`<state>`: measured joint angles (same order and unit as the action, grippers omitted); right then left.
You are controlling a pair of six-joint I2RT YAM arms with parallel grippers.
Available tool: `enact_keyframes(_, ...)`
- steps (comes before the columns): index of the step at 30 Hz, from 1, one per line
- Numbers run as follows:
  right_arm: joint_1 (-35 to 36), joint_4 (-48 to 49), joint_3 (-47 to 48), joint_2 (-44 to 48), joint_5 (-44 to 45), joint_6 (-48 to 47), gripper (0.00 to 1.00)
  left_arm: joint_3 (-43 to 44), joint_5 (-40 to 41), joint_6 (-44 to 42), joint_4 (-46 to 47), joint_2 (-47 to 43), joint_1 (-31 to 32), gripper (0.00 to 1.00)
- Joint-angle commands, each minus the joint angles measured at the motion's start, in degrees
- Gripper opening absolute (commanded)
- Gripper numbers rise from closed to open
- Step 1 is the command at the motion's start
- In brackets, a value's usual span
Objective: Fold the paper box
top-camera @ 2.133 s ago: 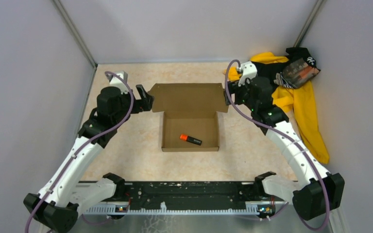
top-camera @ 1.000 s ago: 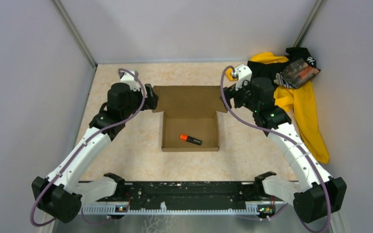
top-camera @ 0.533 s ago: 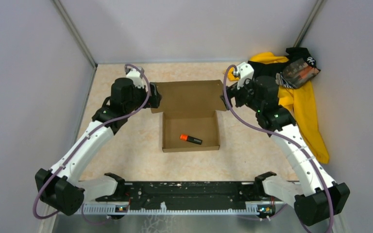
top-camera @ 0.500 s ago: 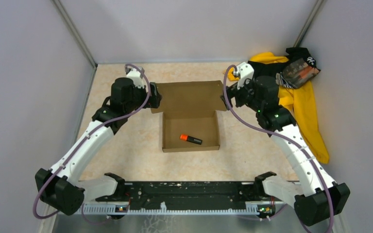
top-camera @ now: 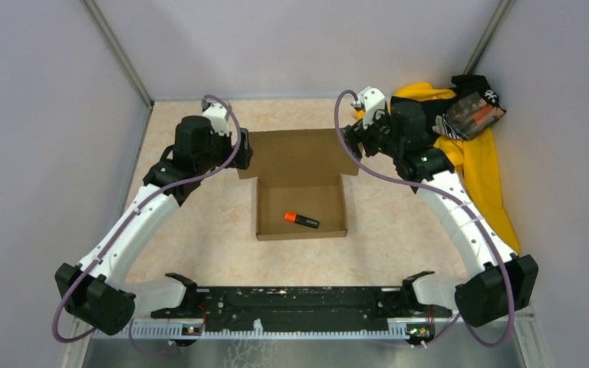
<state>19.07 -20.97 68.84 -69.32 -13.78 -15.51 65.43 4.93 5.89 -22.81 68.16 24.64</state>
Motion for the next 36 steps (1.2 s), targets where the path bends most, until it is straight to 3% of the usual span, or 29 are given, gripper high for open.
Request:
enact_keyframes(1, 0.0, 0.03, 4.24, -2.25, -1.51, -3.32, 0.73, 3.21, 1.74, -4.09, -3.18, 1.47, -0.3, 0.98)
enact_keyframes(8, 0.01, -0.37, 6.47, -5.83, -1.36, -4.94, 0.67, 4.34, 3.68, -7.67, -4.4, 2.5, -0.65, 0.98)
enact_keyframes(20, -1.61, -5.19, 10.86, -10.28, -4.11, -7.14, 0.57, 9.04, -2.6, -9.14, -5.3, 6.6, -2.9, 0.92)
enact_keyframes(26, -1.81, -6.9, 9.73, -9.83, -4.87, -7.87, 0.56, 10.42, -4.27, -10.79, -6.31, 7.76, -3.18, 0.9)
enact_keyframes(36, -2.28, -6.54, 8.42, -9.17, -4.5, -7.88, 0.47, 11.2, -4.64, -11.44, -7.51, 9.04, -3.13, 0.71)
